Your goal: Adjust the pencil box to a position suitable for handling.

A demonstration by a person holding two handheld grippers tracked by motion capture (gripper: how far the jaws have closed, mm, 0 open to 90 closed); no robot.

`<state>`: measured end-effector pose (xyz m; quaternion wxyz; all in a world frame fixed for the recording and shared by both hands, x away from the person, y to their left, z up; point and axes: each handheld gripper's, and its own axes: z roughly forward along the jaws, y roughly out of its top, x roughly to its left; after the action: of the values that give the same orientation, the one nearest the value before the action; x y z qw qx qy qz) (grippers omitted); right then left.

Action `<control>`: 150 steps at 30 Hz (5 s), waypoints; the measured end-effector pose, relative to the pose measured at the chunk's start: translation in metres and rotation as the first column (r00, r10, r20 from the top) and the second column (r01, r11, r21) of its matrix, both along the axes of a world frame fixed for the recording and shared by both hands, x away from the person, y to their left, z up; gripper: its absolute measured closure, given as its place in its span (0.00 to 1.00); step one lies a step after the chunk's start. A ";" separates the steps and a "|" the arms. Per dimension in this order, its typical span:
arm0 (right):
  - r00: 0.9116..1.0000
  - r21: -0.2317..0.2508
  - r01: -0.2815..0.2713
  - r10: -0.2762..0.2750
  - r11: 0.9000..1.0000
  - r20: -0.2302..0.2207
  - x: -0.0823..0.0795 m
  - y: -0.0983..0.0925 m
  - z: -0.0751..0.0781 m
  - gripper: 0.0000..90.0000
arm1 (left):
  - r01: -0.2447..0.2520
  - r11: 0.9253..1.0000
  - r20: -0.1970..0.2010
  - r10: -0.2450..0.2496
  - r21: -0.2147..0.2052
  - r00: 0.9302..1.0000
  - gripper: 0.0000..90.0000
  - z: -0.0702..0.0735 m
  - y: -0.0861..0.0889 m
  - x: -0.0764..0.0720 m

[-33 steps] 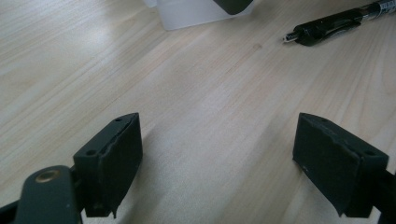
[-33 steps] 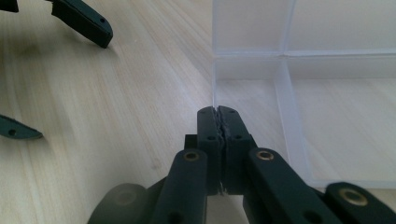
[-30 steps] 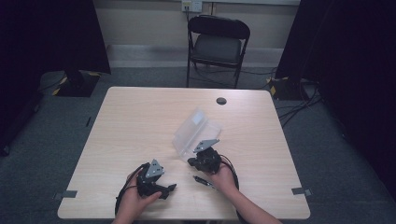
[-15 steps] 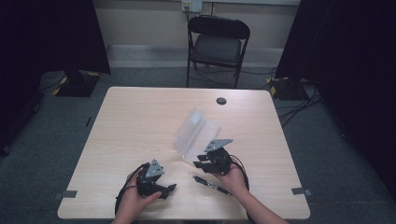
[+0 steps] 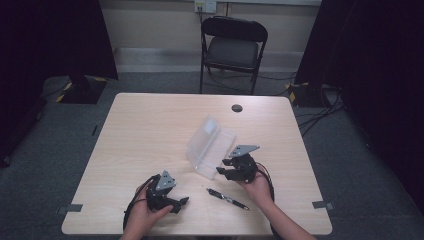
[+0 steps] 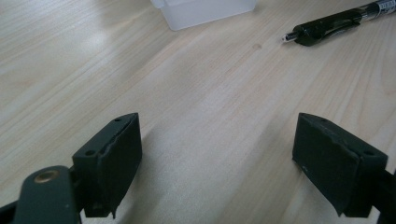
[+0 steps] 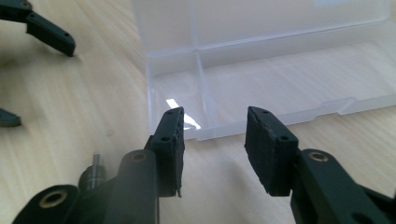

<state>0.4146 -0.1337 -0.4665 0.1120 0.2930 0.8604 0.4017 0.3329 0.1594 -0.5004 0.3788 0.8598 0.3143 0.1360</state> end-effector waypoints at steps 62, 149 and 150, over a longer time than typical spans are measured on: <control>0.998 -0.082 0.061 -0.061 0.995 0.008 -0.037 -0.077 -0.028 0.34 | -0.194 0.973 0.026 0.199 -0.124 0.980 0.37 0.018 0.000 0.031; 0.967 -0.027 -0.241 0.237 0.970 -0.095 -0.068 -0.039 -0.022 0.83 | -0.153 0.976 -0.061 0.145 -0.153 0.988 0.43 0.005 -0.008 0.006; 0.964 -0.026 -0.253 0.250 0.967 -0.095 -0.068 -0.038 -0.023 0.87 | -0.148 0.975 -0.065 0.139 -0.165 0.988 0.43 0.005 -0.010 0.006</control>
<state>0.3468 -0.1714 -0.4892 0.0265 0.1972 0.9023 0.3824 0.3392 0.1498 -0.4952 0.4314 0.8027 0.3959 0.1130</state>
